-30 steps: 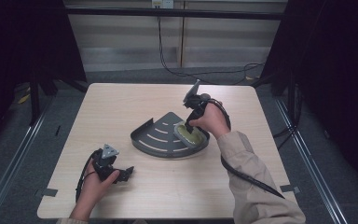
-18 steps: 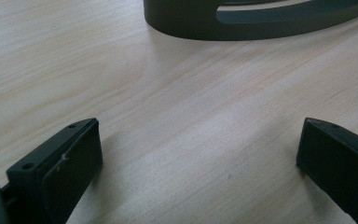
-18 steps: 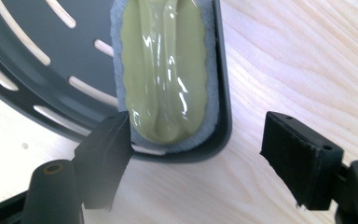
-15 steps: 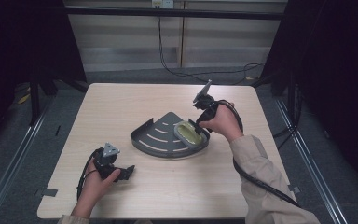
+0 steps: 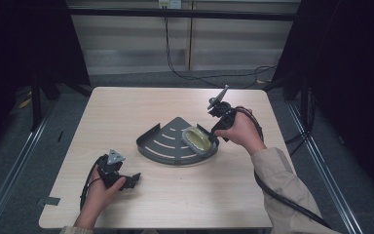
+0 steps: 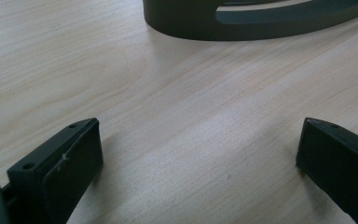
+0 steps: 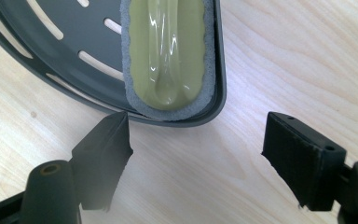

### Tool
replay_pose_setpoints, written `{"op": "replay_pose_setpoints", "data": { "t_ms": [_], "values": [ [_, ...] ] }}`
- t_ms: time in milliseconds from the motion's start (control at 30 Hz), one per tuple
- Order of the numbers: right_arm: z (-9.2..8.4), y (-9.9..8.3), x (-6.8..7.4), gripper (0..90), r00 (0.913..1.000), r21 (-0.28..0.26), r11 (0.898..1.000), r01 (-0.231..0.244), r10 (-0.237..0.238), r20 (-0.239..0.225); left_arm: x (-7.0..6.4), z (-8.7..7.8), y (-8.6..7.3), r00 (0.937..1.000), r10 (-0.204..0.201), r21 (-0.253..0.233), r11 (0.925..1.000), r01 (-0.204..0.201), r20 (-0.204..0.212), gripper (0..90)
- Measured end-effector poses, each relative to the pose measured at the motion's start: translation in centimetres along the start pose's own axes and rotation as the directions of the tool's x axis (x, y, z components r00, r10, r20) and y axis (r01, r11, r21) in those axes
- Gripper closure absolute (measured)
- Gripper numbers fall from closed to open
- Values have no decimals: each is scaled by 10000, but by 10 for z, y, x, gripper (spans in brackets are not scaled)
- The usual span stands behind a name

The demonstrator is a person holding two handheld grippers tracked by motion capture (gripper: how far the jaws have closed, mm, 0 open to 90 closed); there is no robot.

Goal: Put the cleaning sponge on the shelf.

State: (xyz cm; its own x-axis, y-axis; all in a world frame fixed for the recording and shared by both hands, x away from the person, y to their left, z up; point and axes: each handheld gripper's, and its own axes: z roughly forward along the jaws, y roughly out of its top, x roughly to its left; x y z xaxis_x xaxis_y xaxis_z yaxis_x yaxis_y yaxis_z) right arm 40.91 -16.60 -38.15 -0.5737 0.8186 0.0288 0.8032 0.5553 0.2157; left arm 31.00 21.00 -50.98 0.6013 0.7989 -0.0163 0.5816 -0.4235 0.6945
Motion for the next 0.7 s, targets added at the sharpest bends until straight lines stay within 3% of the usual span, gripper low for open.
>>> {"op": "replay_pose_setpoints", "data": {
  "t_ms": [133, 700],
  "values": [
    [-5, -8, 1, 231, 9996, -170, 9996, 243, -241, 120, 0, 0, 0, 10000, -14, 2, 10000, 14, 13, 0],
    [-11, -51, 0, 218, 9991, -243, 9988, 422, -421, 39, 0, 0, 0, 10000, -30, -27, 10000, 30, -8, 0]
  ]
}}
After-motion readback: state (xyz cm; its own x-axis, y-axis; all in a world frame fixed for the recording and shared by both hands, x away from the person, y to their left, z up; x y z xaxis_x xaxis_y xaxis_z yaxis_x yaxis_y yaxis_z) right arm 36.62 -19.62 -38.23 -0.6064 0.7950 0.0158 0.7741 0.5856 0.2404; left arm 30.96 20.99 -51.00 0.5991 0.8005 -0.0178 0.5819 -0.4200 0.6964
